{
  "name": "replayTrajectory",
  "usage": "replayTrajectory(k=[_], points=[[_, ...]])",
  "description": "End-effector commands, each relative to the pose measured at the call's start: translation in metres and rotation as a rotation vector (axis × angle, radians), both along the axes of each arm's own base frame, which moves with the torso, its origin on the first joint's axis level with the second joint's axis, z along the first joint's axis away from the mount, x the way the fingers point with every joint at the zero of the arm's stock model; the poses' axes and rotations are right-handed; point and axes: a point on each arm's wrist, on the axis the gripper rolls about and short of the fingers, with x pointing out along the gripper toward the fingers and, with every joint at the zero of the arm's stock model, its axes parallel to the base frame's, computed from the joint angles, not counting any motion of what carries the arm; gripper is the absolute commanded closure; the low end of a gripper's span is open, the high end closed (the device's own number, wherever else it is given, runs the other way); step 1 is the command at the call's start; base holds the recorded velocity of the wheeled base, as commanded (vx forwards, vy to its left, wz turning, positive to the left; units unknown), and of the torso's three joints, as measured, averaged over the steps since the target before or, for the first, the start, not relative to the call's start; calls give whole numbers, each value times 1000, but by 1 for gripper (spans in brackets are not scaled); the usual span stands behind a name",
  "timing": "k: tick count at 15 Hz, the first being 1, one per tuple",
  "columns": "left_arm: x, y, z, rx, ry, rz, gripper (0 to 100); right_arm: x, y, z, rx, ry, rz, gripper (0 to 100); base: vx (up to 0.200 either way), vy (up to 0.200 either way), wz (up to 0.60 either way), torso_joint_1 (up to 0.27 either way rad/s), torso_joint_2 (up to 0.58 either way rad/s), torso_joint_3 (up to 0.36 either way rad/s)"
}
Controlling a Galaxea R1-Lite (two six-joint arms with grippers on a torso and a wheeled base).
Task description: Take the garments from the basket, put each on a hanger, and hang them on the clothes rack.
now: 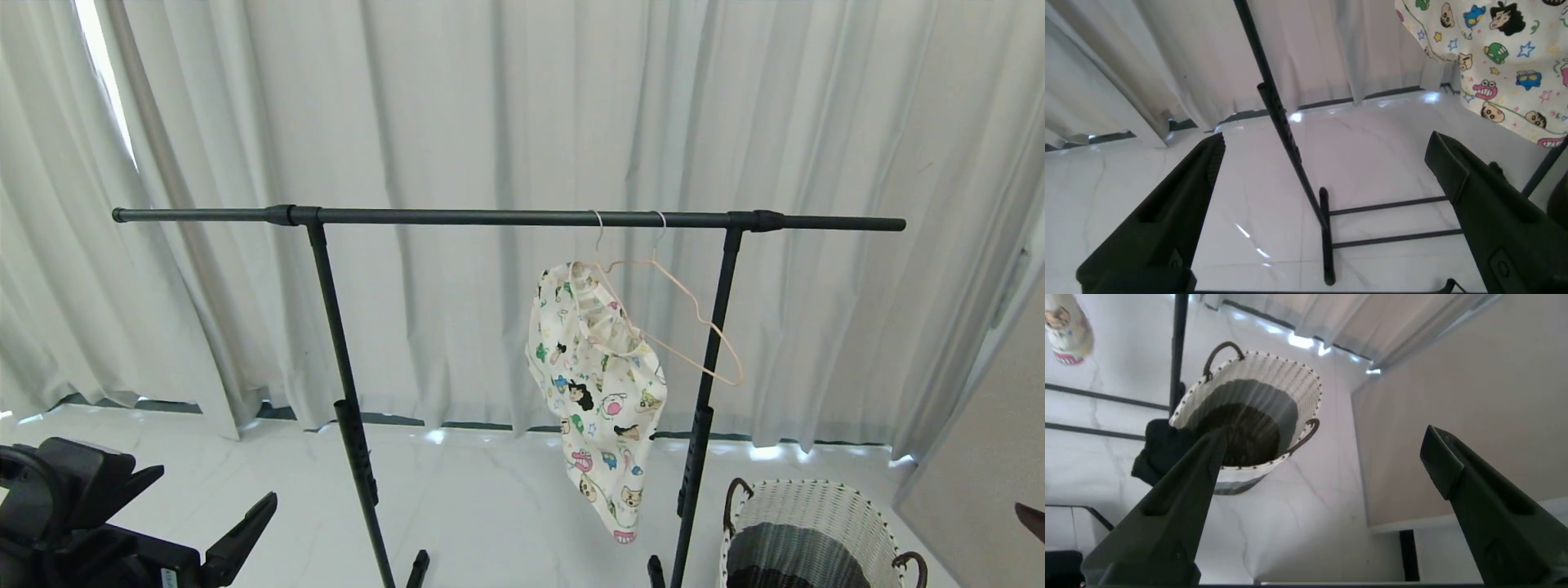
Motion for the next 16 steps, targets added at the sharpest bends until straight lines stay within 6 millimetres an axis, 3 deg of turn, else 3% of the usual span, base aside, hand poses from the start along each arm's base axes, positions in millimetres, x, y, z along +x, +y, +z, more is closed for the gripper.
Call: replayTrajectory(k=[1,6,13,16], points=[[0,0,0,1,-2,2,0,-1,-1,0,3,-5,-7,0,0,0,0,0,0,0],[-2,0,2,1,-22,2,0,-1,-2,1,-16,-13,-32,0,0,0,0,-48,111,60],[-5,1,5,0,-46,-1,0,-21,-14,0,-86,-83,-61,0,0,0,0,-207,485,269],[-5,1,4,-8,-39,2,0,-23,-15,-12,-100,-49,-58,0,0,0,0,-203,487,286]])
